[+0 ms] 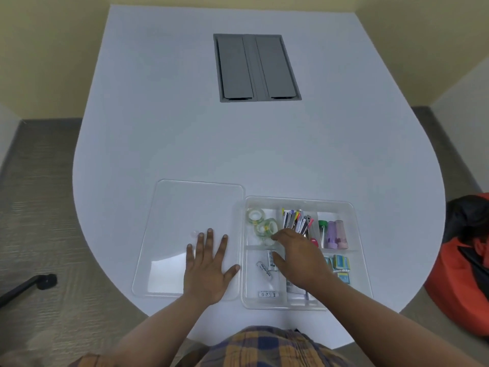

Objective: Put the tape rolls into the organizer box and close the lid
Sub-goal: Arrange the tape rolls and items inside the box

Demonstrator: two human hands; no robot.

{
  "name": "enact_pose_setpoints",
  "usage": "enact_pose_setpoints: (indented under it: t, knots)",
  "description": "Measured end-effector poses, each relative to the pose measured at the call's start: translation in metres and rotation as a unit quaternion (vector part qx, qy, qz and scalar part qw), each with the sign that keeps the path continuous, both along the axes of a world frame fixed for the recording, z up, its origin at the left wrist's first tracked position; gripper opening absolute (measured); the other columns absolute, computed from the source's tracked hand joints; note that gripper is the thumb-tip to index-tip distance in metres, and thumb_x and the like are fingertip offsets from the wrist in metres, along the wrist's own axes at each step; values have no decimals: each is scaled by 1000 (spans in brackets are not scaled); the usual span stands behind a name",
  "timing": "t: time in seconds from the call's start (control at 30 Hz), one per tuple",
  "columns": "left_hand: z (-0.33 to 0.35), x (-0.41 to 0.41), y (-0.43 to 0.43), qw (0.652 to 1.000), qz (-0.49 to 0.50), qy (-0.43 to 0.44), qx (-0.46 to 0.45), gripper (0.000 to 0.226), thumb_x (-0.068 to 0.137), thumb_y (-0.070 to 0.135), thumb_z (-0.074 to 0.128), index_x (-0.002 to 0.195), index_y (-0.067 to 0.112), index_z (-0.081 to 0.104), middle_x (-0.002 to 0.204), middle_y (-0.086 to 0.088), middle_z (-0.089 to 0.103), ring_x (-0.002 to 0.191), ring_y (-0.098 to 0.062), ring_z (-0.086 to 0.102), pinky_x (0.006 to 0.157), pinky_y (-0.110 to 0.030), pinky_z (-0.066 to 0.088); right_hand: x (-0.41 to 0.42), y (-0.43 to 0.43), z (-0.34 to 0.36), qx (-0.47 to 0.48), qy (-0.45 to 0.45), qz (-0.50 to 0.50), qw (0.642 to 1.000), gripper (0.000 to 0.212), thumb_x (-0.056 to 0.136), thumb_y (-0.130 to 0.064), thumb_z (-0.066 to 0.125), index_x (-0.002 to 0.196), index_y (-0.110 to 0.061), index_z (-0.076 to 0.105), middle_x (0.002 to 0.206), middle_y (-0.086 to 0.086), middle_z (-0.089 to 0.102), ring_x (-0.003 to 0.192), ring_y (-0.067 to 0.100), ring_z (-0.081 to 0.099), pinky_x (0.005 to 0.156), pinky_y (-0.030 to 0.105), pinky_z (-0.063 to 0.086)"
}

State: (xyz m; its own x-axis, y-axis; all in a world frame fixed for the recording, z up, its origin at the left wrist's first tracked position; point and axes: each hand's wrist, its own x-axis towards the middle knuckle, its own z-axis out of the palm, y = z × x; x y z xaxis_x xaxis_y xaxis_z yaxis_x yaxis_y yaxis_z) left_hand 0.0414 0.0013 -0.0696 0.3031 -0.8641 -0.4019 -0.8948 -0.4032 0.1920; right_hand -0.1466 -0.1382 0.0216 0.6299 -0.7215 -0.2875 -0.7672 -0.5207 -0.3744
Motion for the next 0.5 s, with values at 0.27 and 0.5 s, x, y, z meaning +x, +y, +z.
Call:
enact_pose_setpoints:
  t: [0.27,0.5]
  knots:
    - [-8,22,-10,996,-46,47,60,80,82,78,7,133,38,-40,143,-2,-47,129,-25,-45,111,-53,-19,38,-8,0,81,121,-16,989,70,84,-46,60,144,-29,28,140,4,48,121,29,54,94,44,48]
    - [-4,23,-12,994,-52,46,79,80,83,77,9,132,37,-40,141,-3,-49,129,-27,-46,111,-55,-18,47,-10,-3,138,94,78,983,58,91,-40,55,144,-27,34,144,-1,47,128,24,48,102,45,43]
